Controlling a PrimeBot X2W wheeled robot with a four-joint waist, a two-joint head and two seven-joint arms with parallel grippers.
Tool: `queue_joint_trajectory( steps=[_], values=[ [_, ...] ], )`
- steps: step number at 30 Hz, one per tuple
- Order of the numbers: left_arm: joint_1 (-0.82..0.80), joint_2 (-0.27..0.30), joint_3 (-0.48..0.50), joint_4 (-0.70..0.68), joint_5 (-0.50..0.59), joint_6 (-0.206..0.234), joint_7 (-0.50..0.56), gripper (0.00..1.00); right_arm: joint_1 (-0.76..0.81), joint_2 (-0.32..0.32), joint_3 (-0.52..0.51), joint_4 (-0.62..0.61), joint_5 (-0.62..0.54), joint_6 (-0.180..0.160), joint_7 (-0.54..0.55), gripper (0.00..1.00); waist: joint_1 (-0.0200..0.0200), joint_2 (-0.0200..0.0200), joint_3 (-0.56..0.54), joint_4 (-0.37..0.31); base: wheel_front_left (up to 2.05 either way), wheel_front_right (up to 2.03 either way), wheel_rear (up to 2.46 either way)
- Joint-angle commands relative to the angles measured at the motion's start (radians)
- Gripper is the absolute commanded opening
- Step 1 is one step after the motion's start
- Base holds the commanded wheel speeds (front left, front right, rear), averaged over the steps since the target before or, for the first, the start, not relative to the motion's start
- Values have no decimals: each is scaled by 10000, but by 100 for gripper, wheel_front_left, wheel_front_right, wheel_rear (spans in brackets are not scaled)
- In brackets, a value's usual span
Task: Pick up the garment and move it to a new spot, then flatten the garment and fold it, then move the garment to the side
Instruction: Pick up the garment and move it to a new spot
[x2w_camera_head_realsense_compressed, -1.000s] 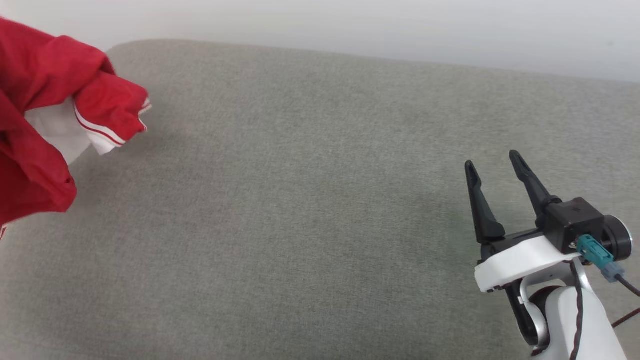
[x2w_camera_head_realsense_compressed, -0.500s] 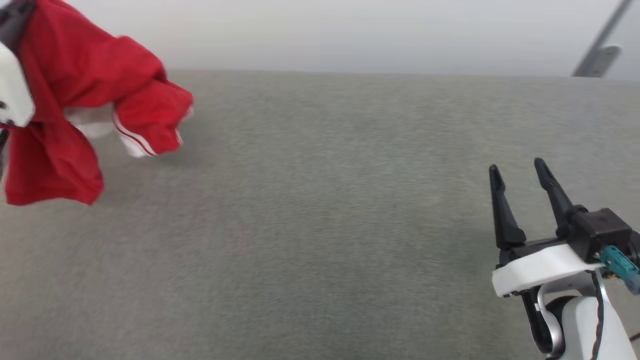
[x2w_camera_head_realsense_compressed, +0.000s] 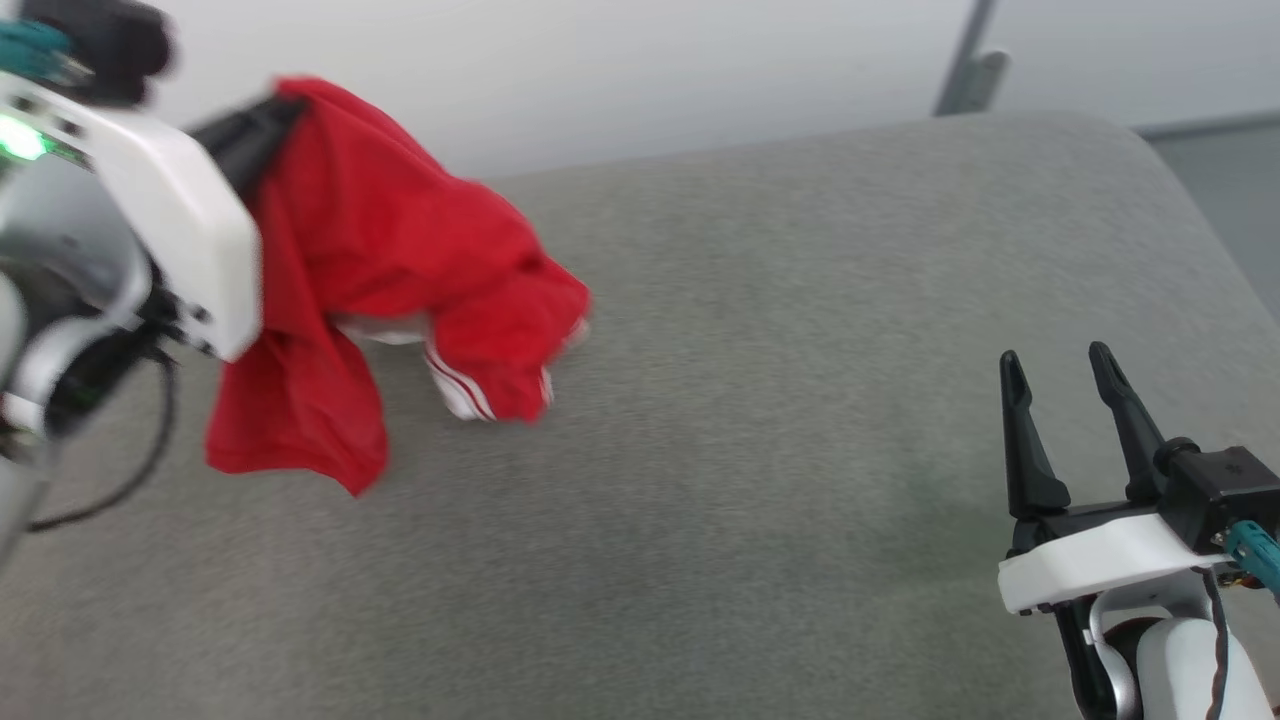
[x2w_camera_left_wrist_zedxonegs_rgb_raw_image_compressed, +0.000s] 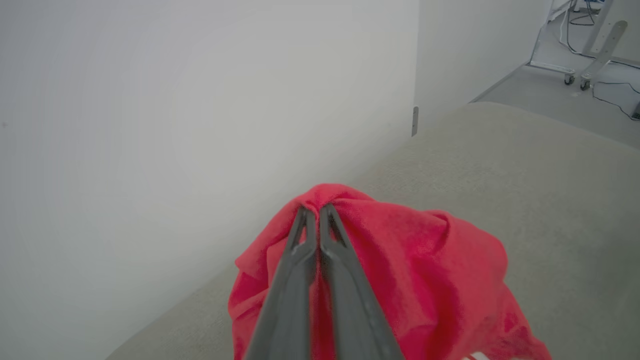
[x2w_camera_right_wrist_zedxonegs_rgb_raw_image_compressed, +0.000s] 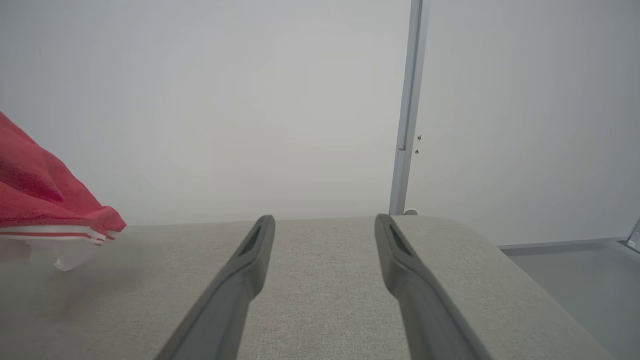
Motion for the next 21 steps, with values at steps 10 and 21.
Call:
queue_joint_trajectory(
  steps=[10,21],
  values=[
    [852,-813,-1087,8,-52,-61,478,0,-109,13,378,299,510,-3,-441,100,0,0,653,-1329,0,0,0],
    [1411,-1623,-2114,2053,-108,-733,611,0,-429,12,768,840,848,-3,-880,100,0,0,1196,-1856,0,0,0]
  ],
)
